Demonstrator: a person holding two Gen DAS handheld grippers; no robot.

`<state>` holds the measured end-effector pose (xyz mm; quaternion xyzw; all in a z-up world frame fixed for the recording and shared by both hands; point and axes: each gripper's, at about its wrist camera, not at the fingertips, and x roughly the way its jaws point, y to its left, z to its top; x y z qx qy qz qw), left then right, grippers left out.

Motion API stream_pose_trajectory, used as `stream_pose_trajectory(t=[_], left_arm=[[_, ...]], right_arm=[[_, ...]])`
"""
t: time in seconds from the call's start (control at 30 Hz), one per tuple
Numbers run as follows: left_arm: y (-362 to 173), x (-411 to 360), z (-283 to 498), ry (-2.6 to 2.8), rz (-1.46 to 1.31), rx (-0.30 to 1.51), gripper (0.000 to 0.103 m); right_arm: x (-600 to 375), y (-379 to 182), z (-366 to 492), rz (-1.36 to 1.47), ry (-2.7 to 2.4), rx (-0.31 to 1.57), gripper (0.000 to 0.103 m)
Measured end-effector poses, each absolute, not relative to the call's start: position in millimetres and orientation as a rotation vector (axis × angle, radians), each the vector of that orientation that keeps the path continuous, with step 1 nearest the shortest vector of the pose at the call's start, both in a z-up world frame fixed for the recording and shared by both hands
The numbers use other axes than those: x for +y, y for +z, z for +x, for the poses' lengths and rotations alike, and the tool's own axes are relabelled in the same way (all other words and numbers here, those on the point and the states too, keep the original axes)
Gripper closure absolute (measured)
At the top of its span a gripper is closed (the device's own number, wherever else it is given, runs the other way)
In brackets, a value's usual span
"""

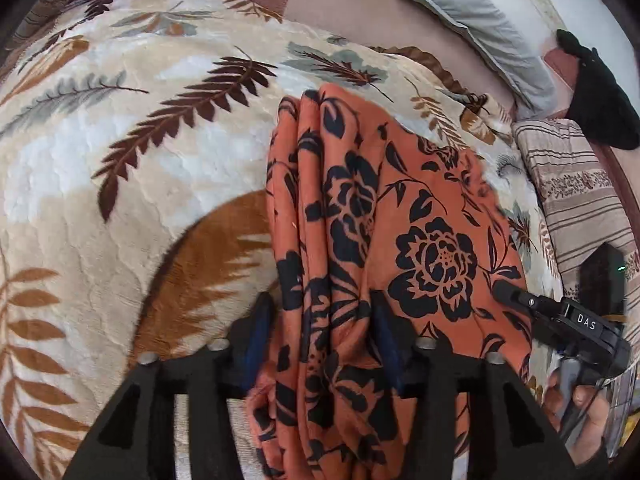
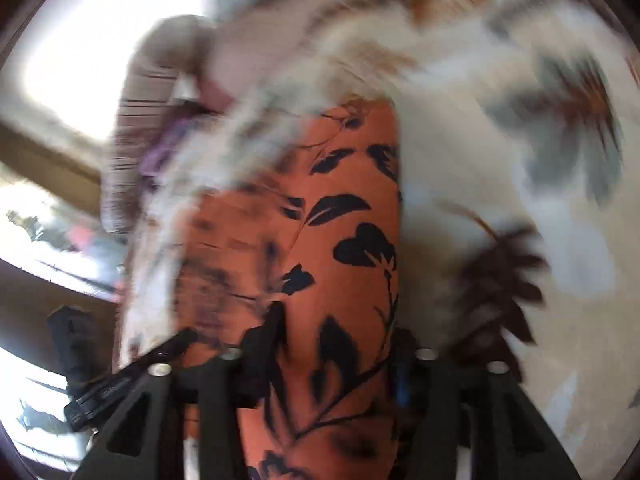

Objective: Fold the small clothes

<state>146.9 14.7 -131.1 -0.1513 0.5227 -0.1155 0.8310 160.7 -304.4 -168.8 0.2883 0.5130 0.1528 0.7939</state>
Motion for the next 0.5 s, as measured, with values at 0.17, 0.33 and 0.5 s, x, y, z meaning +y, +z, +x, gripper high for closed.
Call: stream_pose_trajectory(t=[0.17,0.33,0.5], left_arm=[[-104,32,130,-0.219,-0.276,1.020,0.034],[-133,22,135,-0.263,-0.253,1.104,0.053],[-121,18,125,-0.277,-0.244,1.053,0.070]], right_arm=[[-326,-149,142,0.713,0.402,0.963,0.031],[-317,-157,166,0.703,0.422,1.004,0.025],[-292,-144,155,0.527,0.371,1.003,0.064]])
